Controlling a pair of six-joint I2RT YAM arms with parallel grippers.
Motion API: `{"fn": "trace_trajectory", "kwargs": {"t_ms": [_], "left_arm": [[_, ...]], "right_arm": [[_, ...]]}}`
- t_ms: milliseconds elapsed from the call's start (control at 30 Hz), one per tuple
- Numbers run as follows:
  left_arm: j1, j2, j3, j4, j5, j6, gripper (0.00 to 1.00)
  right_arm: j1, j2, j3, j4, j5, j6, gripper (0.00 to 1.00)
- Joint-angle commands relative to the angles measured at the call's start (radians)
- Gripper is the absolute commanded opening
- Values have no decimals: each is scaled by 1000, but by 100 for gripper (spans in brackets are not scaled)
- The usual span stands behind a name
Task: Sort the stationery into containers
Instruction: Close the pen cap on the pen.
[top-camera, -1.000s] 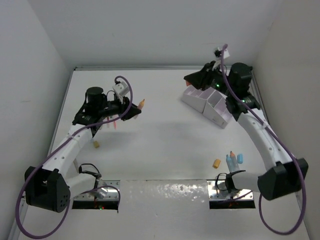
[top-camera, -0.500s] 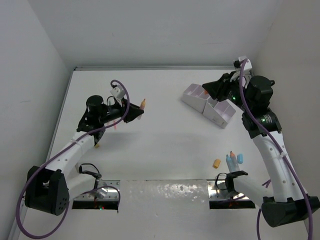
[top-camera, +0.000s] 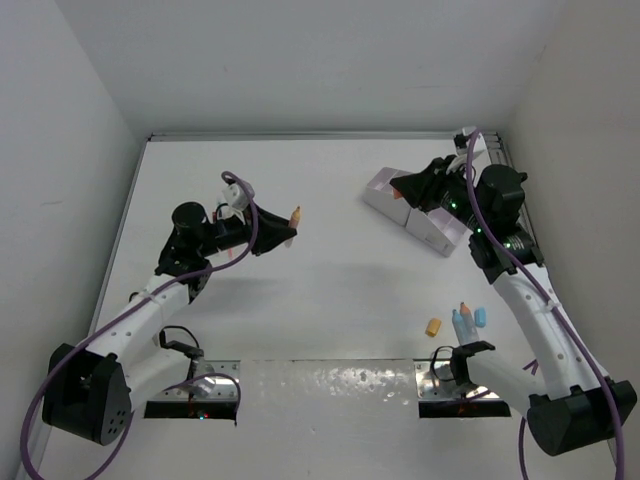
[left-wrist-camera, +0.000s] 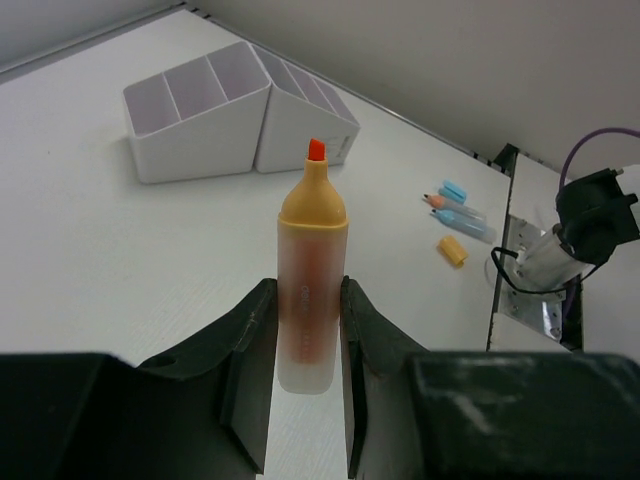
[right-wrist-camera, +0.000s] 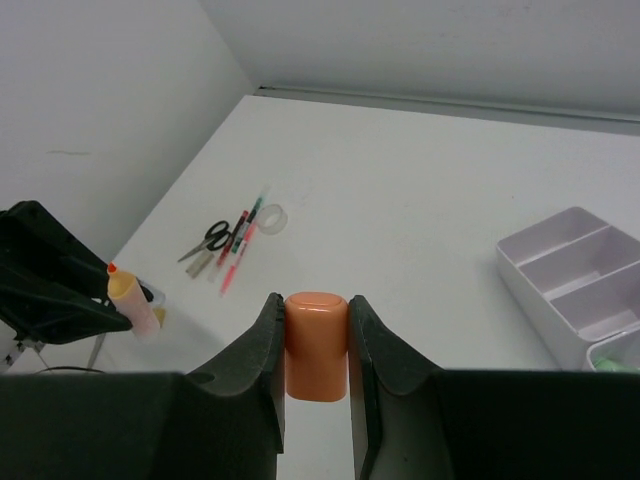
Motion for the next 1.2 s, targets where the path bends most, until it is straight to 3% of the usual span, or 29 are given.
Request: {"fn": "trace_trajectory", "kwargs": {"t_ms": [0, 100, 200, 233, 333, 467, 567, 700, 800, 1000, 1167], "left_arm": [[-16, -18, -10, 73, 45, -2, 0], [-20, -23, 0, 41, 60, 48, 0], [-51, -55, 5, -42, 56, 255, 0], [-61, -91, 5, -74, 31, 402, 0], [-98, -150, -16, -129, -102, 608, 0], [-104, -158, -17, -165, -101, 675, 0], [-103, -149, -27, -102, 2, 545, 0], [-94, -86, -35, 54, 22, 107, 0], [-101, -14, -37, 200, 76, -50, 0], [-143, 42, -14, 407, -7, -234, 0], [-154, 65, 11, 482, -38, -327, 0]], "right_arm": [[15, -34, -9, 37, 11, 13, 0], [24, -57, -38, -24, 86, 12, 0], [39, -59, -66, -114, 164, 20, 0], [42, -62, -79, -128, 172, 23, 0], [61, -73, -104, -135, 180, 43, 0], [84, -91, -130, -83, 180, 69, 0], [119, -77, -129, 15, 172, 70, 0], [157, 8, -43, 147, 123, 59, 0], [179, 102, 45, 300, 53, 76, 0], [239, 270, 135, 658, -144, 185, 0], [269, 344, 163, 782, -233, 207, 0]]}}
